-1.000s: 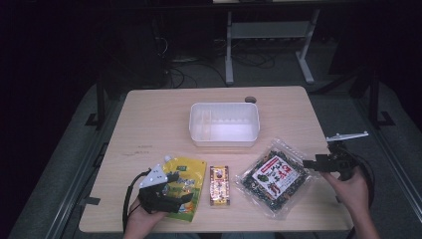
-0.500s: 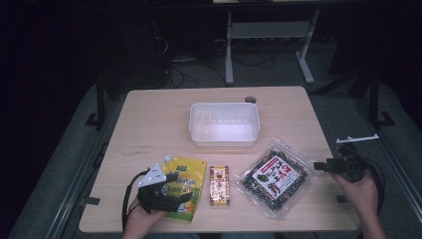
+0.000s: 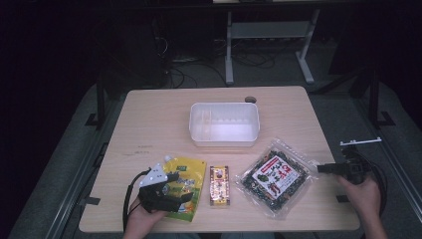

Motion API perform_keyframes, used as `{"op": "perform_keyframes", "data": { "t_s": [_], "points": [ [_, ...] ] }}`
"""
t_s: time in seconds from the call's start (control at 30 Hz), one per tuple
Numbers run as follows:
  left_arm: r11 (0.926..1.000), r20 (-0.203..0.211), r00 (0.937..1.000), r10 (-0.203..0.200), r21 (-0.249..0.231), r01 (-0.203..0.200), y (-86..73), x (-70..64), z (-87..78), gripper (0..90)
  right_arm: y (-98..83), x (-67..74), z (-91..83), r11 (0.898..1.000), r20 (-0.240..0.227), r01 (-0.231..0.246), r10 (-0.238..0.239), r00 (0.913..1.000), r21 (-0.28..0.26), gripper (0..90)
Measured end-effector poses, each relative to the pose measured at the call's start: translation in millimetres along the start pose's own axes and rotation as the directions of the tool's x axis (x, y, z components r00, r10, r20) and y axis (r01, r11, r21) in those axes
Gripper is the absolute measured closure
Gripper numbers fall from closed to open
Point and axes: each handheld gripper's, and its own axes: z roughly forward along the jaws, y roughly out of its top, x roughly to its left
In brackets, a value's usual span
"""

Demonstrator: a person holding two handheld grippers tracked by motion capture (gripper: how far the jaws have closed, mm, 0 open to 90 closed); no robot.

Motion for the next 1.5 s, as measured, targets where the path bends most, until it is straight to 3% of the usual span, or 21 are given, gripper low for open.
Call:
{"op": "perform_keyframes", "data": {
  "t_s": [0.13,0.37,0.5,0.63,1.0,1.17,1.5],
  "points": [
    [1.0000,0.004,1.0000,-0.001,0.005,0.001,0.3,-0.3,1.9,16.0,-0.6,-1.5,2.0,1.000,-0.022,-0.004,0.004,0.9998,0.002,66.2],
    [0.9999,0.021,0.9998,-0.005,0.013,0.005,3.8,-1.4,8.1,16.1,0.2,1.0,-0.6,0.999,-0.032,0.035,-0.035,0.9989,-0.008,86.7],
    [0.9998,0.035,0.9993,-0.010,0.017,0.009,6.4,-1.4,10.7,16.3,0.1,1.9,-5.0,0.999,-0.046,0.037,-0.038,0.9982,-0.025,88.9],
    [0.9993,0.061,0.9980,-0.017,0.036,0.015,11.5,-2.5,18.6,16.3,2.1,11.1,-12.5,0.996,-0.021,0.084,-0.085,0.9962,-0.041,89.5],
    [0.9969,0.122,0.9921,0.027,0.070,-0.036,35.8,-15.5,45.2,16.3,1.9,26.3,-34.9,0.987,-0.014,0.134,-0.136,0.9907,-0.092,89.6],
    [0.9954,0.163,0.9859,0.037,0.081,-0.051,52.7,-19.9,64.5,16.3,5.0,43.2,-55.3,0.971,-0.008,0.192,-0.195,0.9807,-0.141,89.6],
    [0.9924,0.222,0.9748,0.022,0.113,-0.048,74.4,-20.4,105.8,16.5,17.1,68.1,-78.1,0.947,-0.002,0.261,-0.266,0.9640,-0.186,89.7]
  ]
}}
